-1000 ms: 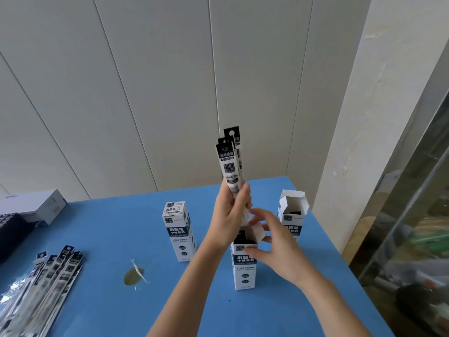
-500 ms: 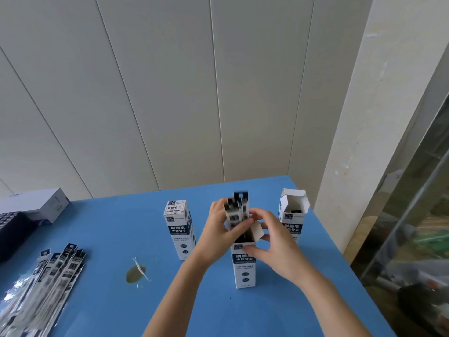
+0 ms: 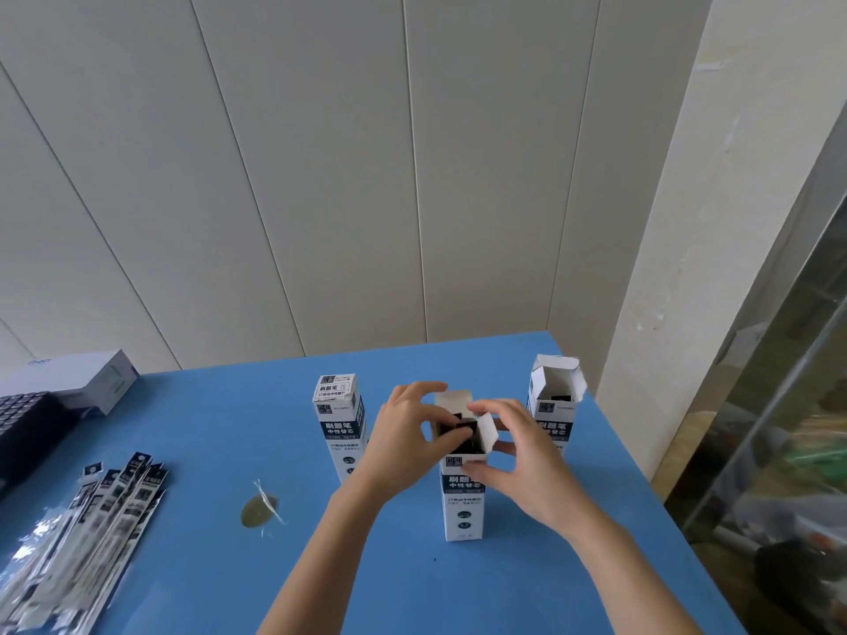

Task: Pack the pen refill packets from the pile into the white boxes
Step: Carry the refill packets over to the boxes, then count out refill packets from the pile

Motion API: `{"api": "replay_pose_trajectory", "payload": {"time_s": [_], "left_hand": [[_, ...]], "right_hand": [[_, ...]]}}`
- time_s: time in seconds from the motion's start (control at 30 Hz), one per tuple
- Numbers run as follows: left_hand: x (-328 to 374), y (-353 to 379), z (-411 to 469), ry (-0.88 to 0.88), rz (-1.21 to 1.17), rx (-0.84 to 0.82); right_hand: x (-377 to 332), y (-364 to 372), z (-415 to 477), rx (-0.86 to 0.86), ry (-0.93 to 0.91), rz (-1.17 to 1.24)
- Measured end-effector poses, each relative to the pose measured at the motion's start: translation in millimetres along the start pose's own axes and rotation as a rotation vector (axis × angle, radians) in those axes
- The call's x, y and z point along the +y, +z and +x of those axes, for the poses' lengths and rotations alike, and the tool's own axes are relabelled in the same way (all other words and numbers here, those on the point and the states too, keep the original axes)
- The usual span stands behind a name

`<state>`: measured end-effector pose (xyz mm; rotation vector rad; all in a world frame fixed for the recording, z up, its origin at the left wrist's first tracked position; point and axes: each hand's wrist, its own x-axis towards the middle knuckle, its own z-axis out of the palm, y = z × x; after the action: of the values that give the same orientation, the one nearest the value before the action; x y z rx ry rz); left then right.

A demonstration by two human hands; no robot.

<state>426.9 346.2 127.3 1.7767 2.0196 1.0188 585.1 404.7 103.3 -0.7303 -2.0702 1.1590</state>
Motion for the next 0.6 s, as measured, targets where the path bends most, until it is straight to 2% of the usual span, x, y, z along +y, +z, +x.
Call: {"api": "replay_pose_trajectory", "payload": {"time_s": [0.1, 0.2, 0.3, 0.6], "left_hand": [[3, -6, -9, -0.035, -0.219, 0.211], [-9, -14, -18, -0.115, -0.326, 0.409], [-24, -21, -28, -0.211, -0.356, 0.472], [-44, -23, -58, -0.303, -0.273, 0.549]], "right_hand": [[2, 0, 5, -0.011, 0.002, -0.001], [5, 1, 14, -0.006, -0.01, -0.005], [7, 4, 26, -0.004, -0.03, 0.003], [11, 19, 45, 0.027, -0.124, 0.007]]}}
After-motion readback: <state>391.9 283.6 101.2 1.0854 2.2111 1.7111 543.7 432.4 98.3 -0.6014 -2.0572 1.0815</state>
